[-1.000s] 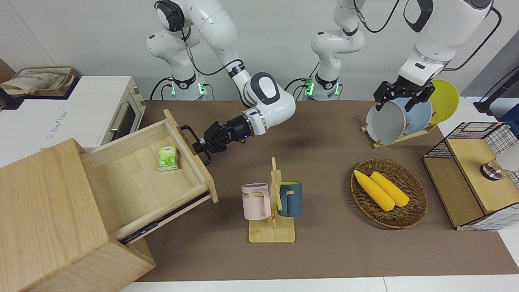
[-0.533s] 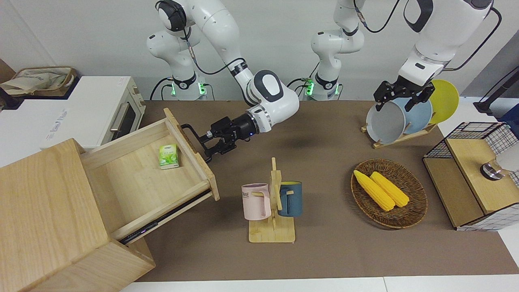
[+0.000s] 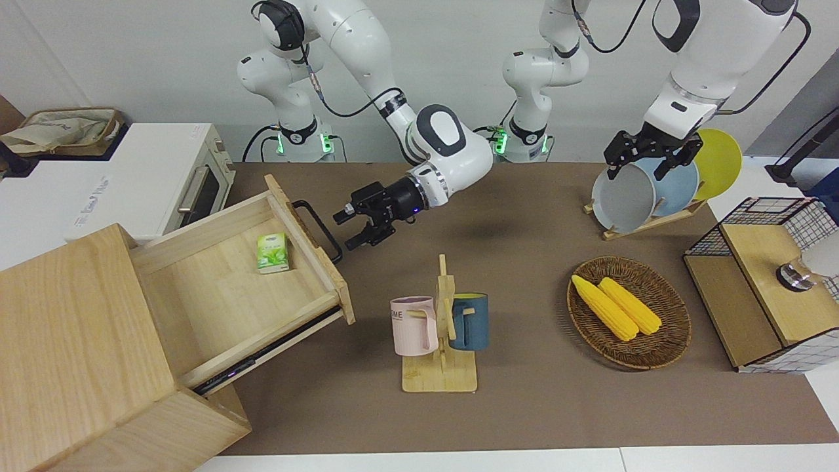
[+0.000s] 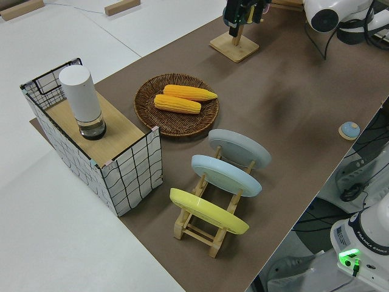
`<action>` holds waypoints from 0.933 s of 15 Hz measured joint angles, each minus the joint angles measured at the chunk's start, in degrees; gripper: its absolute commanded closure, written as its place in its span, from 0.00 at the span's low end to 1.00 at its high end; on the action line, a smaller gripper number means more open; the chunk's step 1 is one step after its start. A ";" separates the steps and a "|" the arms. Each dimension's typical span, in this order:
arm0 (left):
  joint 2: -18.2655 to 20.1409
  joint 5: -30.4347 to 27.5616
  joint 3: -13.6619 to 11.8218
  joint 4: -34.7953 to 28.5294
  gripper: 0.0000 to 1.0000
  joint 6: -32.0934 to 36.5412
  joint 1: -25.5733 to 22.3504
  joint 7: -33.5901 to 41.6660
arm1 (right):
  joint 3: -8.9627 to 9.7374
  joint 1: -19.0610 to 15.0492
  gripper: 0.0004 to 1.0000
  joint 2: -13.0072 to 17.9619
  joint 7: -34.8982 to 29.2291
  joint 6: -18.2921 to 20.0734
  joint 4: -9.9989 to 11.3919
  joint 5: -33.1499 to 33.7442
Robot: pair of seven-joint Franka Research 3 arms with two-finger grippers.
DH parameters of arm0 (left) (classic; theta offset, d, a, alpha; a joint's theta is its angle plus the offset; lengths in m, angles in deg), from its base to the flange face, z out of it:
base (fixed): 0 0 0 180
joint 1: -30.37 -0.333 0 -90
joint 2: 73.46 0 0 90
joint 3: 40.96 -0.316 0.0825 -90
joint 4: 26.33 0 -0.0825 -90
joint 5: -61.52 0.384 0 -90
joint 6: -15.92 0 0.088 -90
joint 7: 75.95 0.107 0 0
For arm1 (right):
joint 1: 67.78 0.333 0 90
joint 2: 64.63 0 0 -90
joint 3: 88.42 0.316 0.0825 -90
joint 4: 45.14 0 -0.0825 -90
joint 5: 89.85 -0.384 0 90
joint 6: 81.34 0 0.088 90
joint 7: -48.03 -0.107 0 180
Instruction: Slide drawer open with right arm
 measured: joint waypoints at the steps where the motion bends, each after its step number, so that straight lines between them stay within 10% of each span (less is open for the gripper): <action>1: 0.00 0.00 0.00 0.00 0.01 0.00 0.00 0.00 | 0.01 0.33 0.02 -0.01 0.03 0.00 -0.30 -0.38; 4: 0.00 0.00 0.00 0.00 0.01 0.00 0.00 0.00 | 0.01 0.91 0.02 -0.08 0.03 0.00 -1.54 -2.46; 14: 0.00 0.00 0.00 0.00 0.01 0.00 0.00 0.00 | -0.50 -0.23 0.02 2.36 0.08 -0.32 -16.04 -26.99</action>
